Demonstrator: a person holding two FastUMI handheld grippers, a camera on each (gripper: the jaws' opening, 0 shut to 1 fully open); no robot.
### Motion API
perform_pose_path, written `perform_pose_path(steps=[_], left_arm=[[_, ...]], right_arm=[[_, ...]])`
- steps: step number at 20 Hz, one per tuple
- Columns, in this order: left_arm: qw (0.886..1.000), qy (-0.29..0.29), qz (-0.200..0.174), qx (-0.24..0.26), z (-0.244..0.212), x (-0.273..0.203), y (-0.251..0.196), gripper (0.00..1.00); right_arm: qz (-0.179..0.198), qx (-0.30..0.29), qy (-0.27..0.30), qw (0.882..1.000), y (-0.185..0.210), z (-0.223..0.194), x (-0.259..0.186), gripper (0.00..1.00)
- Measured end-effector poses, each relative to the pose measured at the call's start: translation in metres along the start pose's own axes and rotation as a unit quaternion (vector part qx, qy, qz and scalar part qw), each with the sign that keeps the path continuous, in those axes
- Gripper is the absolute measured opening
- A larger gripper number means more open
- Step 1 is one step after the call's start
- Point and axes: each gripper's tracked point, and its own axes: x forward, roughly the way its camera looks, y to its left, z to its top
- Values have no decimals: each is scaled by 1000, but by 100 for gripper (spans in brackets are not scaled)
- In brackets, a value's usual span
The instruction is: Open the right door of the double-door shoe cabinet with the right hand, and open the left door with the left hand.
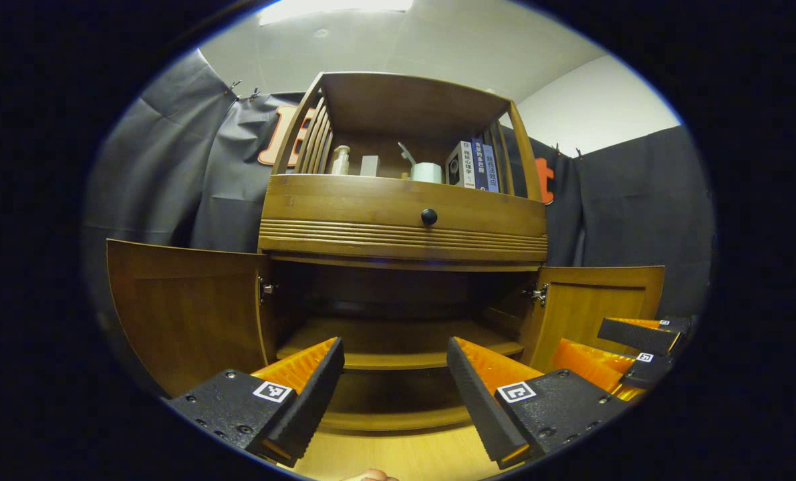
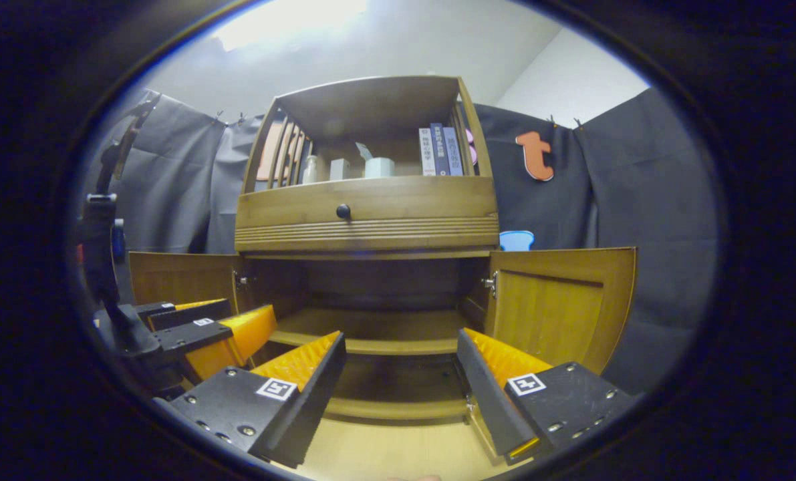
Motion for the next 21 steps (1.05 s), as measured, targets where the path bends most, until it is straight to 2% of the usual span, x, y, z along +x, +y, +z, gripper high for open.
perform_pose_path(steps=[2, 3, 4, 5, 6, 7, 9, 10, 11, 13, 14, 15, 16, 17, 18, 19, 20, 21], left_arm=[[1000, -1, -3, 2, 1, -1, 1, 96], [1000, -2, -6, 1, 1, -1, 0, 92], [1000, -3, -10, 0, 3, -1, -1, 96], [1000, -6, -13, 1, 4, -2, -1, 96], [1000, -7, -17, 5, 5, -2, -1, 96], [1000, -9, -20, 10, 5, -1, -2, 96], [999, -13, -32, 19, 7, -1, -5, 96], [999, -15, -40, 21, 8, 0, -9, 92], [998, -15, -50, 22, 8, 0, -13, 95], [997, -18, -71, 22, 10, 0, -22, 92], [996, -19, -83, 22, 10, 1, -28, 96], [995, -19, -98, 22, 9, 1, -36, 92], [993, -19, -113, 23, 8, 0, -44, 95], [991, -20, -129, 23, 6, 0, -53, 92], [988, -20, -149, 23, 5, -1, -64, 95], [985, -18, -170, 23, 1, -1, -76, 92], [981, -17, -193, 23, 0, -4, -91, 92], [976, -17, -216, 24, -2, -8, -106, 95]], right_arm=[[-8, -7, 0, 1000, -2, 0, 0, 99], [-11, -10, 1, 1000, -2, 0, 0, 99], [-13, -12, 3, 1000, -2, -1, -1, 99], [-13, -12, 5, 1000, -1, -3, -2, 95], [-14, -10, 6, 1000, 0, -4, -3, 99], [-16, -9, 6, 1000, 0, -4, -4, 94], [-24, -7, 5, 1000, 0, -4, -8, 95], [-29, -8, 3, 1000, -1, -4, -11, 94], [-35, -9, 1, 999, -3, -3, -13, 94], [-50, -10, -5, 999, -8, -1, -20, 94], [-60, -11, -8, 998, -12, 1, -25, 94], [-71, -10, -13, 997, -17, 3, -31, 94], [-83, -10, -16, 996, -22, 4, -38, 94], [-97, -10, -20, 995, -29, 7, -45, 94], [-112, -12, -24, 993, -36, 8, -53, 94], [-130, -15, -30, 991, -44, 10, -61, 100], [-149, -18, -36, 988, -54, 12, -70, 94], [-169, -22, -44, 984, -62, 14, -81, 95]])
